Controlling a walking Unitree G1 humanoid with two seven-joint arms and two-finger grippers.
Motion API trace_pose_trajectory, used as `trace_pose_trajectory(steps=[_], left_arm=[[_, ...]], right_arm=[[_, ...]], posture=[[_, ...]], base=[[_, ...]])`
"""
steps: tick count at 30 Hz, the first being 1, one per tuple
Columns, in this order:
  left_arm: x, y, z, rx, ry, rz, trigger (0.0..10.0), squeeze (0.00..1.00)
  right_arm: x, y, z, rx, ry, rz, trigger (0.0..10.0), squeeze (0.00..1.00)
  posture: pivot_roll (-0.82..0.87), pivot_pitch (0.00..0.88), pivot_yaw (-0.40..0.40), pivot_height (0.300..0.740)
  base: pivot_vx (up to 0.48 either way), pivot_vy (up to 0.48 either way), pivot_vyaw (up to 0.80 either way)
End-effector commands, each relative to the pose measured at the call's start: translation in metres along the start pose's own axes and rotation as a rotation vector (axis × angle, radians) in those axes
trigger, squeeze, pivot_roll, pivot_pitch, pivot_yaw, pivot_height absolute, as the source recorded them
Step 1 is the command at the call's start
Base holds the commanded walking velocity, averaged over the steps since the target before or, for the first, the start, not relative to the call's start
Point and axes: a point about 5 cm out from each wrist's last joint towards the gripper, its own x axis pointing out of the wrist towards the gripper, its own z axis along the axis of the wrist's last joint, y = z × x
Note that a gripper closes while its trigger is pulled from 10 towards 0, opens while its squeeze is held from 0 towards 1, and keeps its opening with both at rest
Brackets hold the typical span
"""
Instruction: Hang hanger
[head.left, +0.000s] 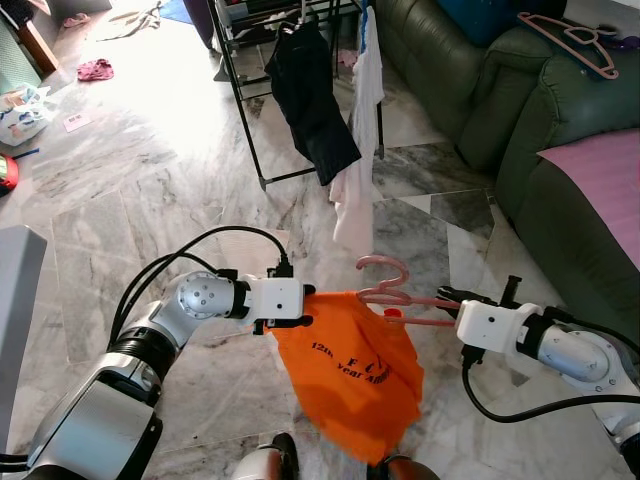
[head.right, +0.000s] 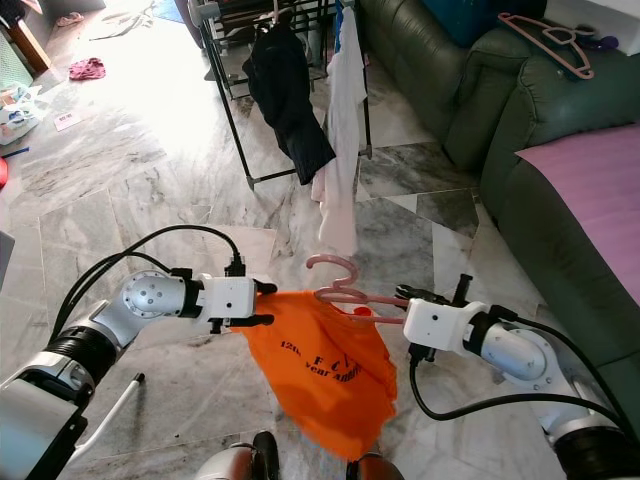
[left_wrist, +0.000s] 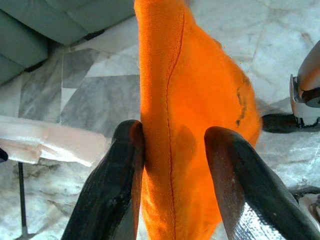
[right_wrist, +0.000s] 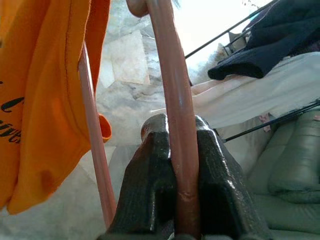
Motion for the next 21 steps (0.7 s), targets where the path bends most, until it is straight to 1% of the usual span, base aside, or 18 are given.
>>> trace_pose_trajectory(steps=[1,12,13,14,15,16,21], left_arm=[[0.0017,-0.0077,-0.0049,-0.013,0.024,-0.04,10.0,0.0],[0.0086,-0.01,-0.0028,-0.013,0.027,-0.045,10.0,0.0],[0.0092,-0.0103,-0.0024,-0.013,0.025,-0.05,8.1,0.0],[0.0095,-0.0106,-0.0022,-0.013,0.024,-0.053,4.6,0.0],[0.0099,-0.0107,-0.0021,-0.014,0.023,-0.053,2.9,0.0],[0.0104,-0.0112,-0.0022,-0.013,0.025,-0.056,0.0,0.0],[0.0114,-0.0121,-0.0022,-0.017,0.026,-0.061,0.0,0.0]], right_arm=[[0.0029,-0.0002,0.0059,0.0,-0.042,-0.021,10.0,0.0],[0.0035,0.0,0.0089,0.005,-0.061,-0.031,10.0,0.0],[0.0035,-0.0006,0.0095,0.006,-0.064,-0.034,10.0,0.0],[0.0035,-0.001,0.0098,0.009,-0.065,-0.037,10.0,0.0],[0.0035,-0.0015,0.0101,0.01,-0.067,-0.04,10.0,0.0],[0.0036,-0.0022,0.0104,0.011,-0.068,-0.043,10.0,0.0],[0.0041,-0.0031,0.0109,0.016,-0.071,-0.052,10.0,0.0]], posture=[[-0.06,0.231,0.097,0.74],[-0.07,0.233,0.1,0.74],[-0.07,0.234,0.101,0.74],[-0.07,0.234,0.101,0.74],[-0.07,0.233,0.102,0.74],[-0.07,0.233,0.103,0.74],[-0.07,0.234,0.105,0.74]], base=[[0.0,0.0,0.0],[0.0,0.0,0.0],[0.0,0.0,0.0],[0.0,0.0,0.0],[0.0,0.0,0.0],[0.0,0.0,0.0],[0.0,0.0,0.0]])
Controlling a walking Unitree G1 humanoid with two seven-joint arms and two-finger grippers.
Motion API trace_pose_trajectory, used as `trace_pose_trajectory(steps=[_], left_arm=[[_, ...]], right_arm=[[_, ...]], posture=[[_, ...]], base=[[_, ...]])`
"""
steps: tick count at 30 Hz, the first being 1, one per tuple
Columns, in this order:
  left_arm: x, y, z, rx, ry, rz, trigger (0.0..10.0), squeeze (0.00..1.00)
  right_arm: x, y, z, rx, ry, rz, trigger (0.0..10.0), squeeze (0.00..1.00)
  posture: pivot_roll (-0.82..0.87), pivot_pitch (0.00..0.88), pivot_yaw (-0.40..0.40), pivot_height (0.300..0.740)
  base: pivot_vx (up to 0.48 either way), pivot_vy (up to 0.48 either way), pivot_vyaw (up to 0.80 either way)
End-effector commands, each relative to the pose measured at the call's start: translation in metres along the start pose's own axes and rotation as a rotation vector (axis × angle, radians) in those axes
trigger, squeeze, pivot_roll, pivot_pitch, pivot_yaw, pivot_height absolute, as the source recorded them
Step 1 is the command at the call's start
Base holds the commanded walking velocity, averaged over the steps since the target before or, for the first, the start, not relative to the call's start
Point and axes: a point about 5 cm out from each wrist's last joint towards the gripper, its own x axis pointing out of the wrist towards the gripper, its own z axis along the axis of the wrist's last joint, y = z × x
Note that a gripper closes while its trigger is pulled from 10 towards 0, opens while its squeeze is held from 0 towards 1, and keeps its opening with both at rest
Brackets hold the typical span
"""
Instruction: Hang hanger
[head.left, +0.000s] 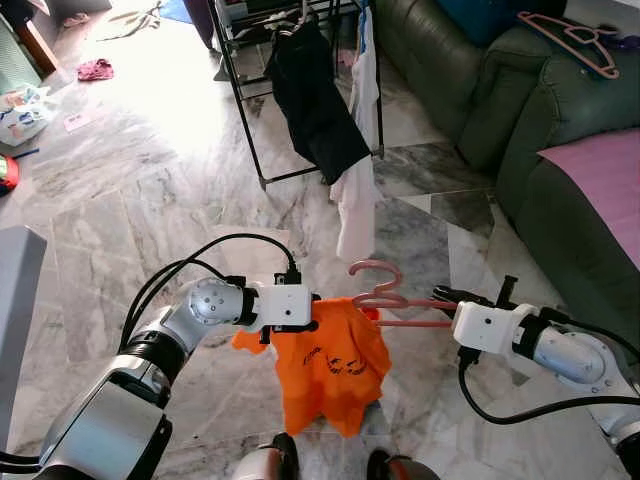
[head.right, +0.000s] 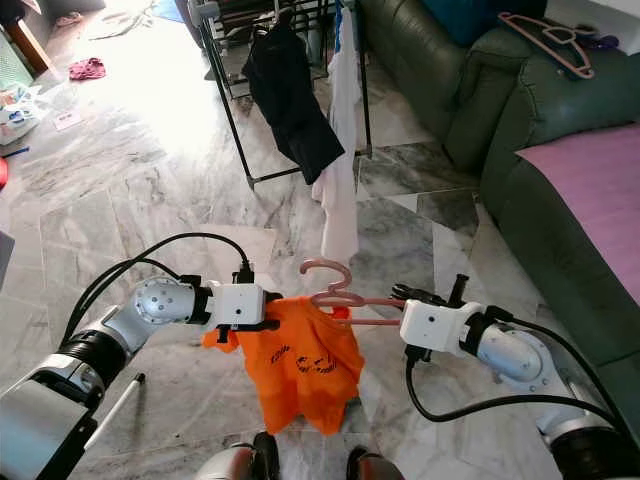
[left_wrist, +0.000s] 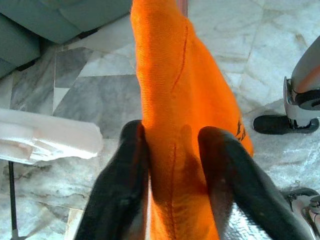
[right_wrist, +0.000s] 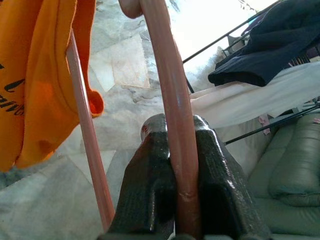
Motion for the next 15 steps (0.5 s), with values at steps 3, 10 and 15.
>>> trace_pose_trajectory(steps=[3,10,15], left_arm=[[0.0029,-0.006,-0.0025,-0.006,0.019,-0.045,0.0,0.0],[0.006,-0.0106,-0.0037,-0.006,0.03,-0.065,0.0,0.0],[0.0081,-0.0142,-0.0044,-0.009,0.033,-0.077,0.0,0.0]], right_arm=[[0.0037,-0.0042,0.0104,0.018,-0.063,-0.057,10.0,0.0],[0.0058,-0.0067,0.0121,0.025,-0.071,-0.078,10.0,0.0],[0.0078,-0.0081,0.0134,0.029,-0.075,-0.088,10.0,0.0]], posture=[[-0.07,0.233,0.106,0.74],[-0.07,0.231,0.107,0.74],[-0.07,0.23,0.107,0.74]], base=[[0.0,0.0,0.0],[0.0,0.0,0.0],[0.0,0.0,0.0]])
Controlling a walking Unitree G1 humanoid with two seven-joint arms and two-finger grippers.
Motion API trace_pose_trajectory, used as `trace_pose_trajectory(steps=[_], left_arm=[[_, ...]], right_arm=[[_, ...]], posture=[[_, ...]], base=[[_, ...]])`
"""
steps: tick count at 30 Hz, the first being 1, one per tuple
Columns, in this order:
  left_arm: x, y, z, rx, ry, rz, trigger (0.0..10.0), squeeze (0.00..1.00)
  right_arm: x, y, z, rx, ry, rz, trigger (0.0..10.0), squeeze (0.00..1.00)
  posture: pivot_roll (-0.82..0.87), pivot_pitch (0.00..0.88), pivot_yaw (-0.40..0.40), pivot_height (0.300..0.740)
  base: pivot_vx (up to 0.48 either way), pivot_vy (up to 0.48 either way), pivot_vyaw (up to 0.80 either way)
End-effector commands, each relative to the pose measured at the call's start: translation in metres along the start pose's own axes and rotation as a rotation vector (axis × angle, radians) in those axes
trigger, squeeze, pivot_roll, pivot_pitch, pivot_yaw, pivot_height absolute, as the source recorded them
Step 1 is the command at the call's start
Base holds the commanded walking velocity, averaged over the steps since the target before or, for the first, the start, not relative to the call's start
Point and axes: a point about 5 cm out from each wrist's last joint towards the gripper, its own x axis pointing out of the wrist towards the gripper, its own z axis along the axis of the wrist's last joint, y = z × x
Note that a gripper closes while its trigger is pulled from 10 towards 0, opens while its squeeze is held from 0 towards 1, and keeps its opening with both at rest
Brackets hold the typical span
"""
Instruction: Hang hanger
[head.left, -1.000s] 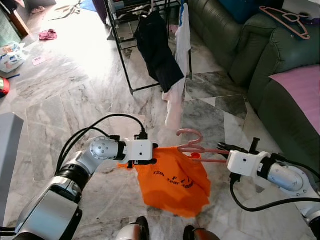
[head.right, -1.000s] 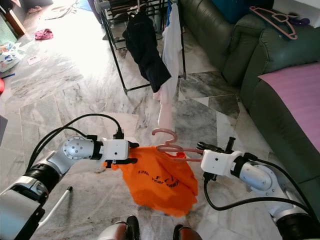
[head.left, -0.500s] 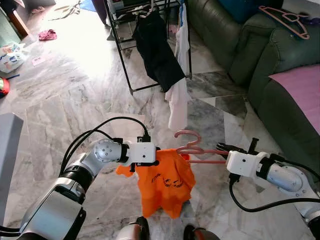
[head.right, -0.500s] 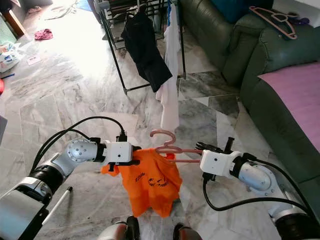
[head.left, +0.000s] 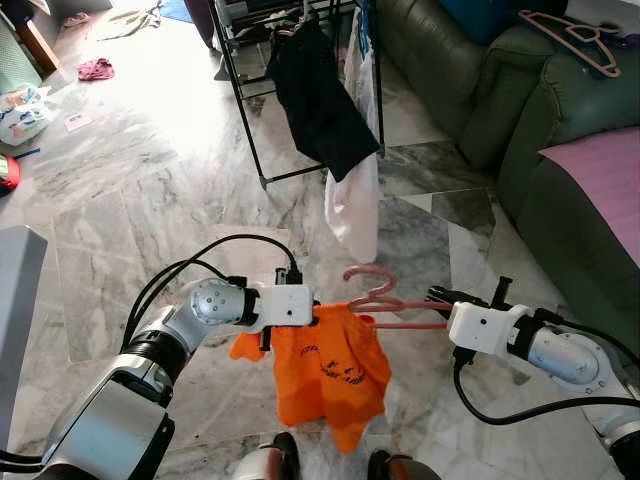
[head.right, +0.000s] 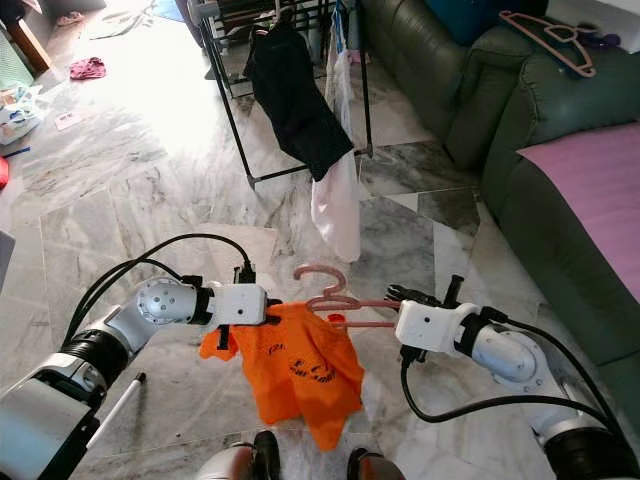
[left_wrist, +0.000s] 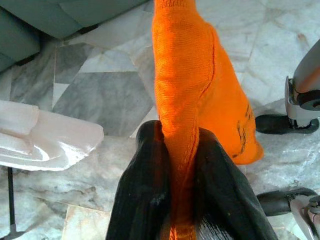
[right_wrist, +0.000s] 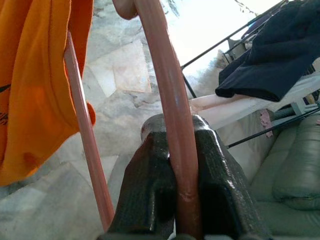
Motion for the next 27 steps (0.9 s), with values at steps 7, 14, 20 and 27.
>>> trace_pose_trajectory(steps=[7,14,20,27], left_arm=[[0.008,-0.016,-0.004,-0.002,0.017,-0.081,0.0,0.0],[0.005,-0.015,-0.007,-0.01,0.028,-0.064,0.0,0.0],[0.002,-0.018,-0.012,-0.031,0.042,-0.058,0.0,0.0],[-0.008,-0.015,-0.022,-0.056,0.093,-0.027,0.0,0.0]], right_arm=[[0.006,-0.011,0.012,0.014,-0.064,-0.09,10.0,0.0],[0.005,-0.008,0.011,0.067,-0.072,-0.044,10.0,1.0],[-0.002,-0.003,0.007,0.091,-0.033,0.089,10.0,1.0],[-0.015,-0.011,0.001,0.085,0.038,0.156,10.0,1.0]], posture=[[-0.07,0.232,0.103,0.74],[-0.06,0.23,0.103,0.74],[-0.06,0.228,0.102,0.74],[-0.06,0.228,0.102,0.74]], base=[[0.0,0.0,0.0],[0.0,0.0,0.0],[0.0,0.0,0.0],[0.0,0.0,0.0]])
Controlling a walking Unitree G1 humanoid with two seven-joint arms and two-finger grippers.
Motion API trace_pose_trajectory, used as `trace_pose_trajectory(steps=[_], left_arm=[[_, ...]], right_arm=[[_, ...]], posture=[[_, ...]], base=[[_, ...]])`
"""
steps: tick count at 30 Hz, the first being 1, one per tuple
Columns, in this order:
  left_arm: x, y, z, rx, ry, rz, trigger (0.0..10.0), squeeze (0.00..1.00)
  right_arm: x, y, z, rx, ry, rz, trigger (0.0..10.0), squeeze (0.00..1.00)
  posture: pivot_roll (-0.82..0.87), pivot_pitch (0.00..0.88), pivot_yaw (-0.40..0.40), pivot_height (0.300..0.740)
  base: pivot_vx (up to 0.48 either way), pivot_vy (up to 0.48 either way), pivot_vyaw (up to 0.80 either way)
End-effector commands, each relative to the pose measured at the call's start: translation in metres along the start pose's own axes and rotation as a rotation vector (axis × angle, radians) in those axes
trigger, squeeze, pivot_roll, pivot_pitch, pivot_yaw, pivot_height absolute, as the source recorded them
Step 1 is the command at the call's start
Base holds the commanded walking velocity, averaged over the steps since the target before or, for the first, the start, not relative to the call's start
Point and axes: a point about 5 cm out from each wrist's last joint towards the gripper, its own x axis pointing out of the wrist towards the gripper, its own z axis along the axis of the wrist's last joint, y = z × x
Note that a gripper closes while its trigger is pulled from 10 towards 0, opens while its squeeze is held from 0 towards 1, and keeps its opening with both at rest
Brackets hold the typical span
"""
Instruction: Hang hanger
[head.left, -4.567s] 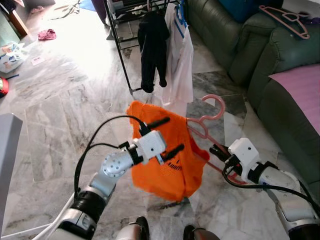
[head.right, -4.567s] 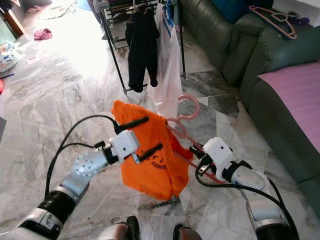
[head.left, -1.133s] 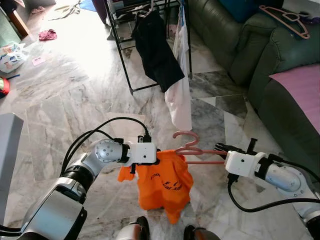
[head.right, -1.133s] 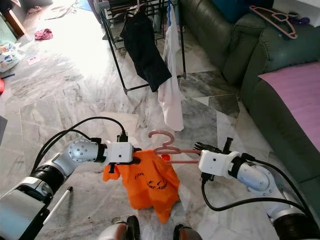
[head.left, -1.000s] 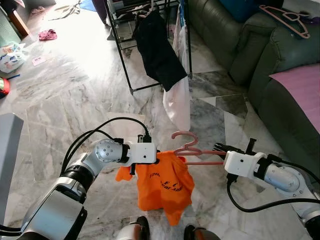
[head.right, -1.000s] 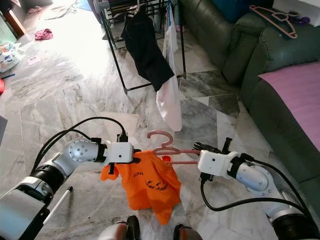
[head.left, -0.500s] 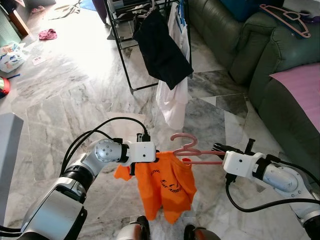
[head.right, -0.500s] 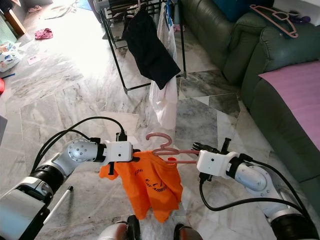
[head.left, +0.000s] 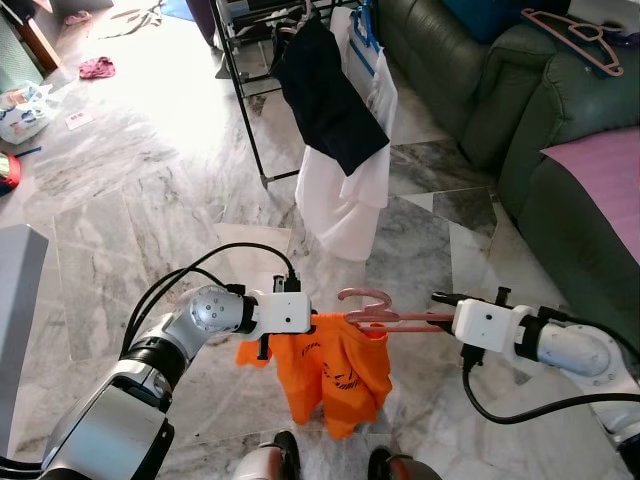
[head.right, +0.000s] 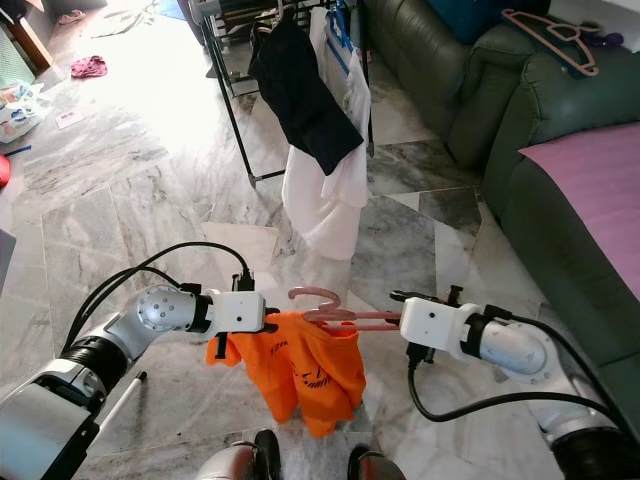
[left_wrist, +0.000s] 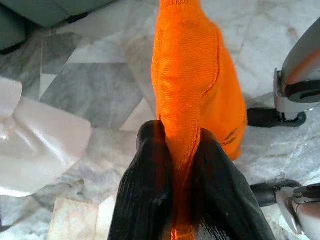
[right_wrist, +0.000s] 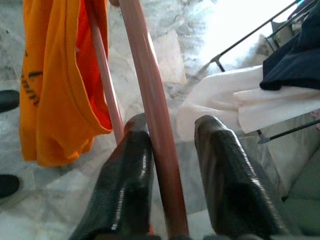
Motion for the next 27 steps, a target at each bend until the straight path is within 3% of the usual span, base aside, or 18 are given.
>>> trace_pose_trajectory(steps=[1,15,18,22,27], left_arm=[[-0.009,-0.005,-0.014,-0.026,0.064,-0.013,0.0,0.0],[-0.025,0.001,-0.032,-0.088,0.153,0.072,0.0,0.0],[-0.025,0.002,-0.033,-0.096,0.159,0.084,0.0,0.0],[-0.032,0.016,-0.035,-0.157,0.166,0.241,0.0,0.0],[-0.033,0.017,-0.035,-0.161,0.166,0.251,0.0,0.0]], right_arm=[[-0.007,-0.007,0.003,-0.012,-0.007,-0.006,10.0,1.0],[-0.032,-0.016,0.004,0.045,0.043,0.058,10.0,1.0],[-0.034,-0.02,0.004,0.06,0.037,0.029,10.0,1.0],[-0.033,-0.037,-0.001,0.059,0.064,-0.203,10.0,1.0],[-0.033,-0.037,-0.001,0.062,0.066,-0.214,10.0,1.0]], posture=[[-0.06,0.227,0.101,0.74],[-0.06,0.229,0.104,0.74],[-0.07,0.231,0.103,0.74],[-0.06,0.232,0.097,0.74],[-0.06,0.232,0.097,0.74]], base=[[0.0,0.0,0.0],[0.0,0.0,0.0],[0.0,0.0,0.0],[0.0,0.0,0.0],[0.0,0.0,0.0]])
